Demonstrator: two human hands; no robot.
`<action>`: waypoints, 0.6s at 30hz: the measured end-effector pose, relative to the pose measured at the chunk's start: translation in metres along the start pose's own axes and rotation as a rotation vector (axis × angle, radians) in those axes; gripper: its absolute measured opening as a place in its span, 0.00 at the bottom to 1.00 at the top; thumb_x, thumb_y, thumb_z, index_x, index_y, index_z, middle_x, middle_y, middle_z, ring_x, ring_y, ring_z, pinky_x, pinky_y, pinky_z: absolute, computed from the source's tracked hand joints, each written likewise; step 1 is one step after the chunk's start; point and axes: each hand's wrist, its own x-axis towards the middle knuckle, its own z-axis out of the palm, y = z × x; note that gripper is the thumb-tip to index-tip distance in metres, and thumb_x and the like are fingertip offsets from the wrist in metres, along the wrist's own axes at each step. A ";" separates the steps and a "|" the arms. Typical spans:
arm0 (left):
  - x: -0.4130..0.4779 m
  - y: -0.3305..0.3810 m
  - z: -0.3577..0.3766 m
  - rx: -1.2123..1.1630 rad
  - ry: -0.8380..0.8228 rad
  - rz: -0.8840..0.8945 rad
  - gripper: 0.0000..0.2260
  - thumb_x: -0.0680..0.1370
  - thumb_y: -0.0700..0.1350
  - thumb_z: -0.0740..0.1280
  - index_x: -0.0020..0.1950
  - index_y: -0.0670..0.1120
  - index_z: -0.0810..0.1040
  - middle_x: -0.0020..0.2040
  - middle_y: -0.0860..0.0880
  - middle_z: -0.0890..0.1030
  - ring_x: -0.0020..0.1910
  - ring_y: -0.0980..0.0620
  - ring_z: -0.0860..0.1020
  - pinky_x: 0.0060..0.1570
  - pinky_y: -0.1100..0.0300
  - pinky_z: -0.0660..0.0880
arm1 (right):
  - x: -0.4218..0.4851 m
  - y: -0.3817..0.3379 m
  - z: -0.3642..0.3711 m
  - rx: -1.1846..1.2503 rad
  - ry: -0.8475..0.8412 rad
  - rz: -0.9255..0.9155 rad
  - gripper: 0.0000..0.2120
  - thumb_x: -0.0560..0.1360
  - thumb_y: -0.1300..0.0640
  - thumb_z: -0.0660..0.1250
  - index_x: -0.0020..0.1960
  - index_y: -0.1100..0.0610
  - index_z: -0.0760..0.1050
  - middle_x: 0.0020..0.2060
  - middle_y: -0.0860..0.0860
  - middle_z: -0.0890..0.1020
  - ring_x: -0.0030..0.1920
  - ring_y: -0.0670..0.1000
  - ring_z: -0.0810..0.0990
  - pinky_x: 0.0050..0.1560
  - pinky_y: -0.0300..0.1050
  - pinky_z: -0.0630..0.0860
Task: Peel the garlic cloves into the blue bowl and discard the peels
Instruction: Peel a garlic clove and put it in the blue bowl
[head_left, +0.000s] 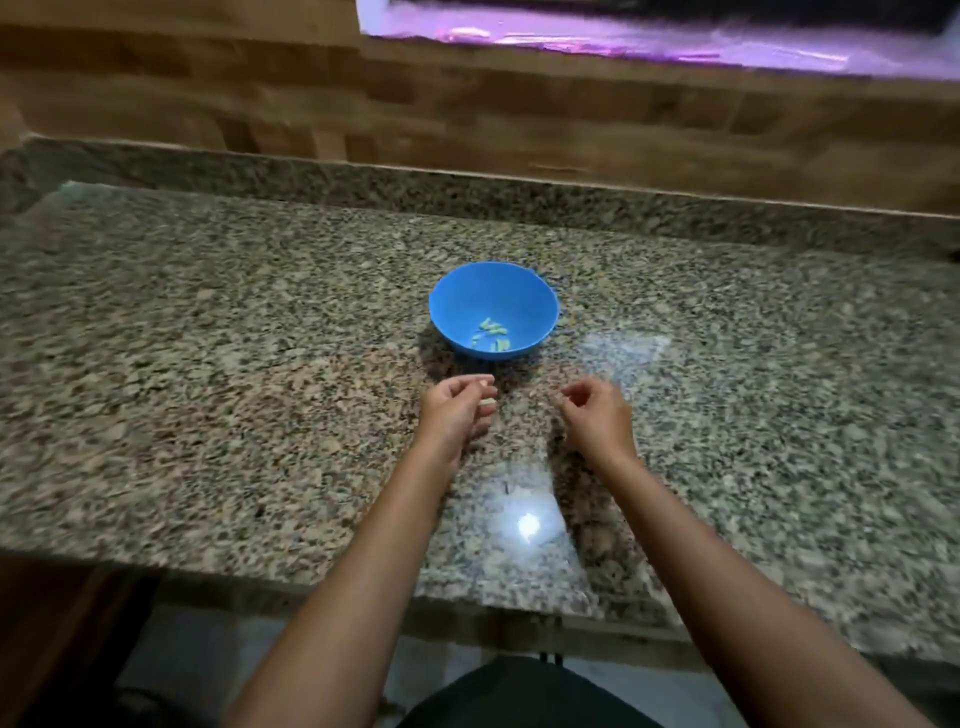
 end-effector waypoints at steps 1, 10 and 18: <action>0.002 -0.004 0.003 0.005 0.005 -0.013 0.09 0.80 0.38 0.60 0.43 0.44 0.76 0.39 0.47 0.77 0.33 0.54 0.74 0.27 0.67 0.70 | 0.003 0.007 0.001 -0.074 -0.014 -0.028 0.08 0.73 0.62 0.66 0.51 0.62 0.80 0.46 0.57 0.82 0.49 0.55 0.79 0.49 0.42 0.71; 0.016 -0.010 0.006 -0.006 0.034 0.005 0.07 0.80 0.36 0.61 0.45 0.42 0.77 0.39 0.46 0.78 0.33 0.53 0.74 0.30 0.64 0.71 | 0.001 -0.007 -0.006 0.010 -0.035 -0.081 0.06 0.75 0.64 0.64 0.49 0.62 0.80 0.42 0.54 0.81 0.43 0.49 0.78 0.41 0.35 0.72; 0.030 -0.006 -0.013 0.238 0.069 0.151 0.08 0.76 0.33 0.66 0.54 0.38 0.78 0.40 0.47 0.80 0.33 0.54 0.75 0.31 0.68 0.74 | 0.038 -0.087 -0.003 0.392 -0.014 -0.124 0.07 0.74 0.59 0.69 0.50 0.60 0.80 0.40 0.51 0.81 0.42 0.48 0.80 0.44 0.41 0.77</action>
